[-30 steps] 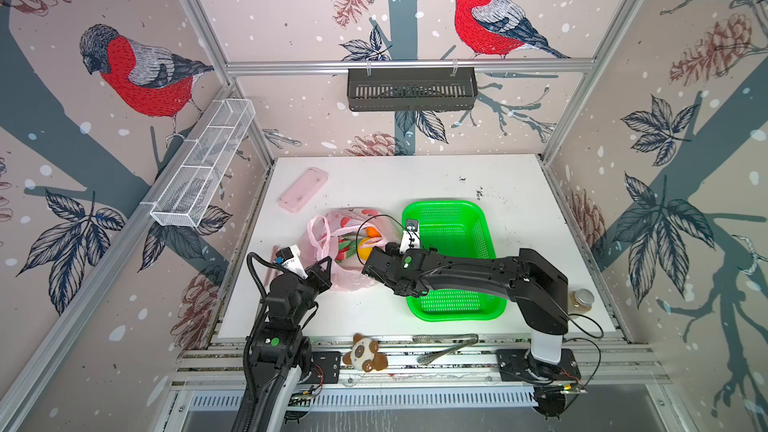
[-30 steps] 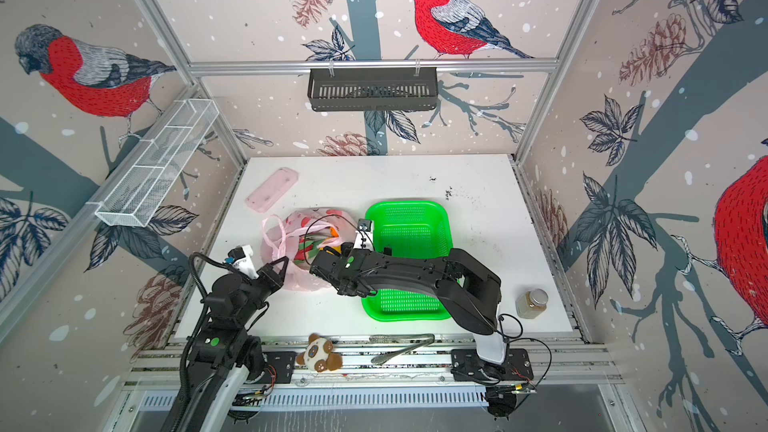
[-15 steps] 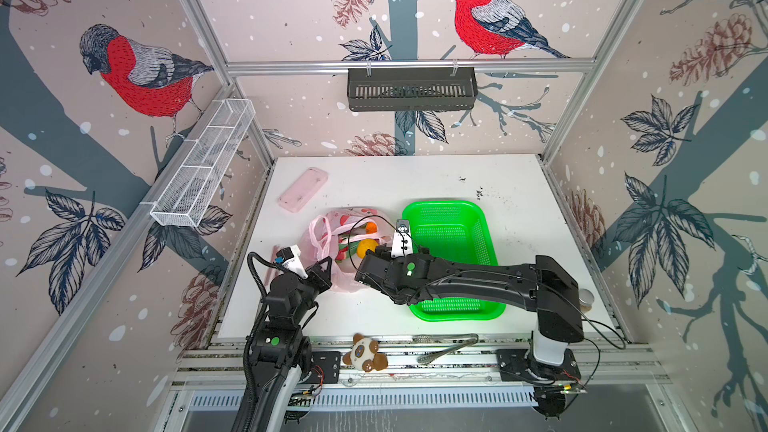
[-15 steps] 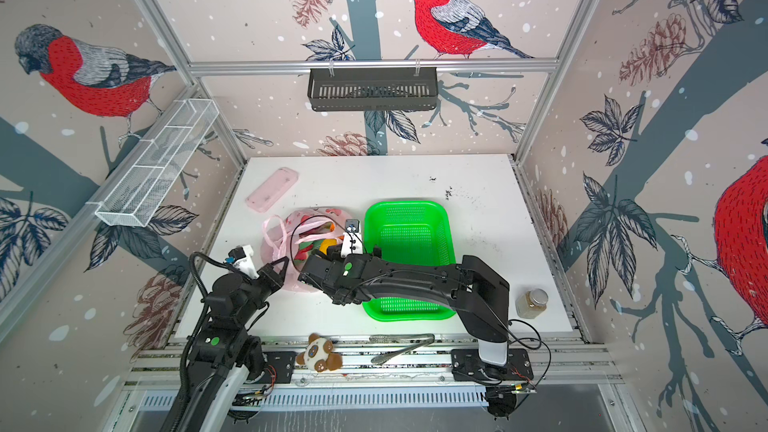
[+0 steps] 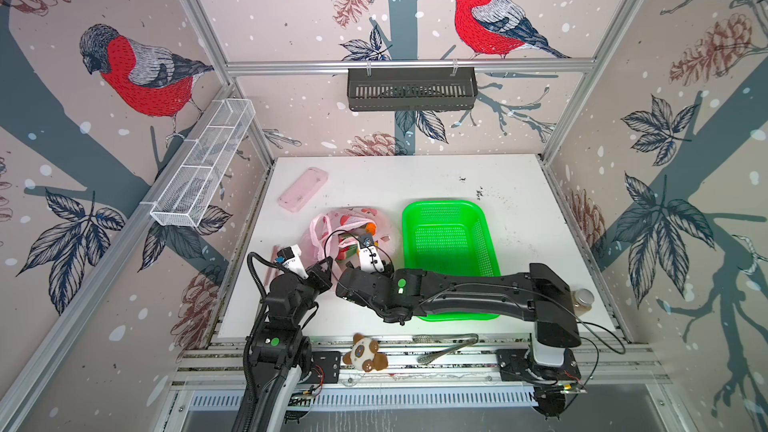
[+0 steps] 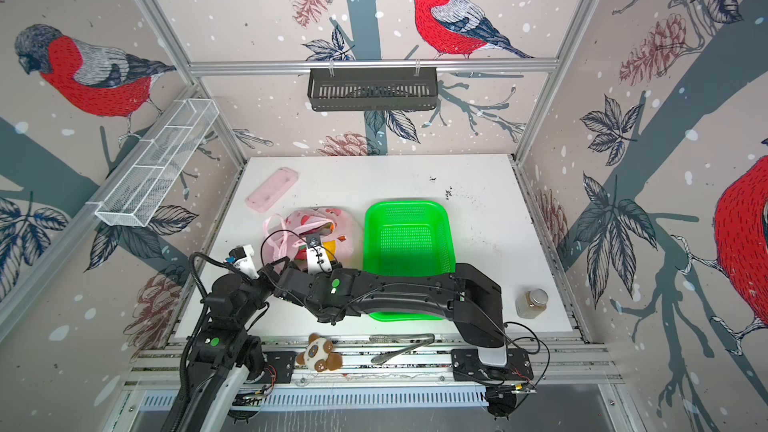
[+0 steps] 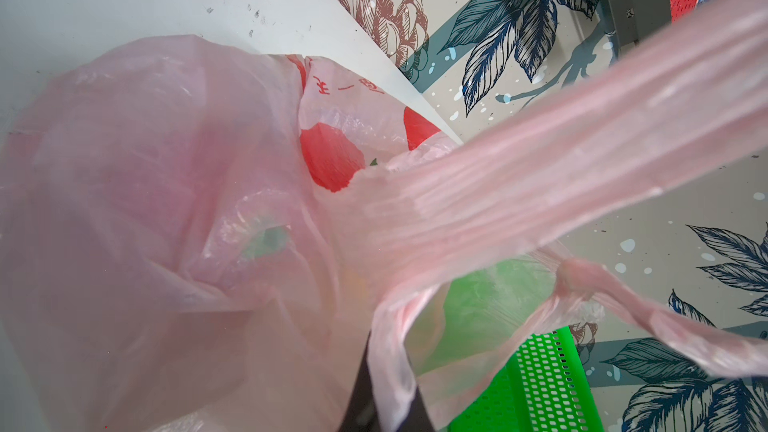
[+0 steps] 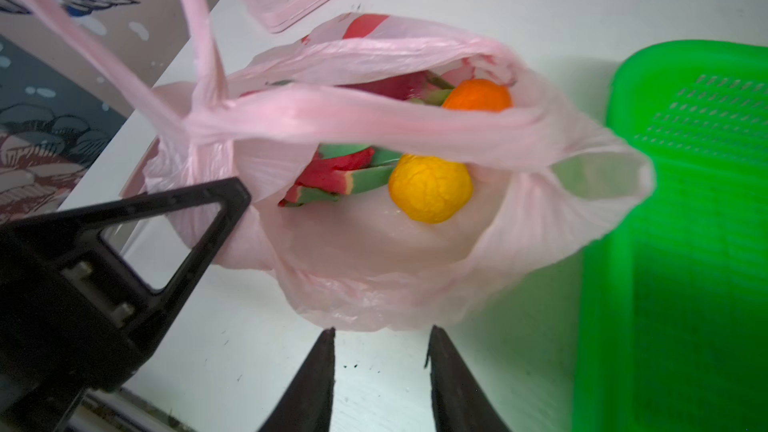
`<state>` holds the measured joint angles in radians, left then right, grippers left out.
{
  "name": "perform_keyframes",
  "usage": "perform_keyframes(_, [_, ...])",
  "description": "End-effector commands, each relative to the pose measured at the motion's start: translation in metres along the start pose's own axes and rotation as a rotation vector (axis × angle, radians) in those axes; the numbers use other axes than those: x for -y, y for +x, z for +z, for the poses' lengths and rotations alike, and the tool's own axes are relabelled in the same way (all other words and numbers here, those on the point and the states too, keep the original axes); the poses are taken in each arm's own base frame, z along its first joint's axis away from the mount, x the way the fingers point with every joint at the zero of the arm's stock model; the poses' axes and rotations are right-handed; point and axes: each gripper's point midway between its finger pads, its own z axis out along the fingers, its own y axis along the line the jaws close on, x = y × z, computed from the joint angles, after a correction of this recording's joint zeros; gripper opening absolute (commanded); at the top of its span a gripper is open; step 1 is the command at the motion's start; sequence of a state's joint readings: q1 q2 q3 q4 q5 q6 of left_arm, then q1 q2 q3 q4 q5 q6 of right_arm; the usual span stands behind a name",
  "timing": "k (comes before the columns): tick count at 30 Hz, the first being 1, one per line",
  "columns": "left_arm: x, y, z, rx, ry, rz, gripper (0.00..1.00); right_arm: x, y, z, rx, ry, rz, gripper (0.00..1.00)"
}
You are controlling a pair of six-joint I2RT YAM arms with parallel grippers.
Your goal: Untie the knot of the plastic bag and take out the fruit
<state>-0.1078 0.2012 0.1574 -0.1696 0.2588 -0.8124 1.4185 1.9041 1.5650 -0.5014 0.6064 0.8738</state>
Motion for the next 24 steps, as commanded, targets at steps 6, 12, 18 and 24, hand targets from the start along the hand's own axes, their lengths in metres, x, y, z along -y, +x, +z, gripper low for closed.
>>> perform_keyframes(6, [0.006, -0.003, -0.001, 0.011, 0.026, 0.006, 0.0, -0.031, -0.023, 0.042, 0.002, -0.091, -0.025, 0.38])
perform_keyframes(12, [0.006, -0.003, -0.001, 0.01, 0.026, 0.005, 0.0, -0.016, -0.037, 0.078, -0.006, -0.021, -0.016, 0.38])
perform_keyframes(18, [0.006, -0.001, 0.001, 0.0, 0.03, 0.01, 0.0, 0.01, -0.041, 0.1, -0.01, 0.053, 0.02, 0.4])
perform_keyframes(24, [0.007, -0.001, 0.001, -0.001, 0.034, 0.014, 0.0, 0.028, -0.039, 0.109, -0.022, 0.101, 0.043, 0.46])
